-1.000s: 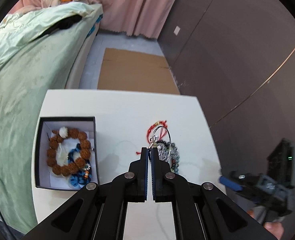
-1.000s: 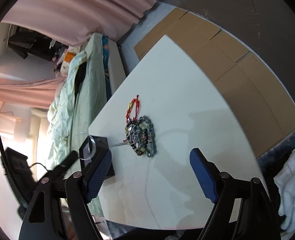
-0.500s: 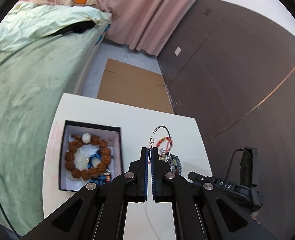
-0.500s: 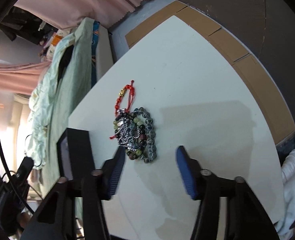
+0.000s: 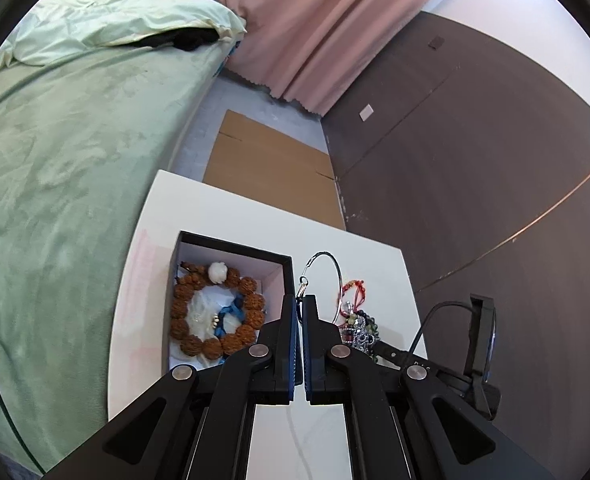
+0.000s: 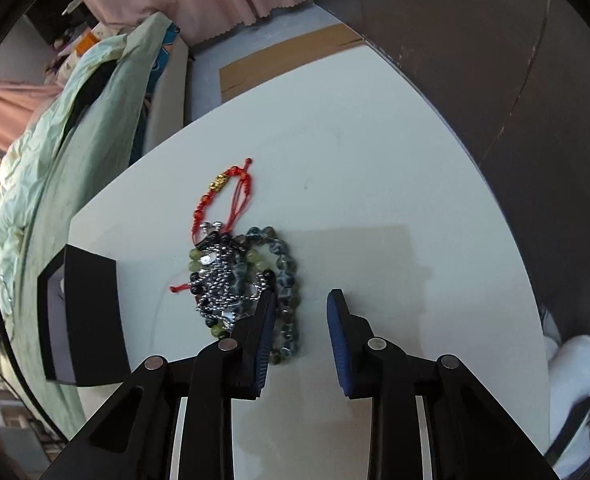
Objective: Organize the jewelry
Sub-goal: 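Lift the pendant's silver hook with the left gripper toward the box, then drop the pendant into the black box with the left gripper while the right gripper grasps the green beaded strand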
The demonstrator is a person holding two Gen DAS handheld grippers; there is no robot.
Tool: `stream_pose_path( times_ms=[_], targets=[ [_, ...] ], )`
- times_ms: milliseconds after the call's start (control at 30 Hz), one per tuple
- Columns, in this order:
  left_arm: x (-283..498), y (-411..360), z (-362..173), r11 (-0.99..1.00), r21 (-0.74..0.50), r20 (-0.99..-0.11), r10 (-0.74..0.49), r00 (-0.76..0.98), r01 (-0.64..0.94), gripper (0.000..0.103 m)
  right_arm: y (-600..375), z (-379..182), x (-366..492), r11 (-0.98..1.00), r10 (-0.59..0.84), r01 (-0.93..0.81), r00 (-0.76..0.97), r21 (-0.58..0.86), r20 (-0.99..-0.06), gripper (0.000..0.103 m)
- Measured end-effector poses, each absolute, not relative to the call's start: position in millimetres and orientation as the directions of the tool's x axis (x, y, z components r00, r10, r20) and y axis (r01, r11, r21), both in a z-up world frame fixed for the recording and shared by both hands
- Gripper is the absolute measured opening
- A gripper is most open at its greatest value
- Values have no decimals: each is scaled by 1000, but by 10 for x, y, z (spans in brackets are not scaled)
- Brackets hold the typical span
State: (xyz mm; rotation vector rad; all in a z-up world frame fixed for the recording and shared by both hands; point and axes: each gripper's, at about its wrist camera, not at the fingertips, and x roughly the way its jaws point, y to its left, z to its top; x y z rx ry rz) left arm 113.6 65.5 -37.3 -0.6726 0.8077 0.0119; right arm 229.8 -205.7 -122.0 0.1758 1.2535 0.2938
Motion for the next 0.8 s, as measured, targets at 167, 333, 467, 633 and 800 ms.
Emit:
stream_pose_path(
  times_ms=[167, 333, 467, 633, 800],
  targets=[
    [1067, 724, -357, 785, -562, -662, -237, 711, -262, 2, -2119, -1196, 2249, 959, 281, -115, 302, 258, -911, 28],
    [1061, 726, -344, 783, -564, -658, -234, 716, -262, 2, -2041, -1219, 2165, 965, 251, -151, 283, 215, -926, 28],
    [1051, 737, -330, 783, -565, -654, -232, 720, -261, 2, -1870, -1200, 2087, 972, 174, -207, 300, 114, -938, 29],
    [1050, 761, -316, 779, -568, -651, -229, 724, -264, 2, -1640, -1191, 1952, 960, 77, -279, 339, -22, -938, 29],
    [1038, 801, -319, 776, -568, -652, -219, 726, -275, 2, -1607, -1151, 1930, 954, 81, -300, 335, -24, -939, 10]
  ],
)
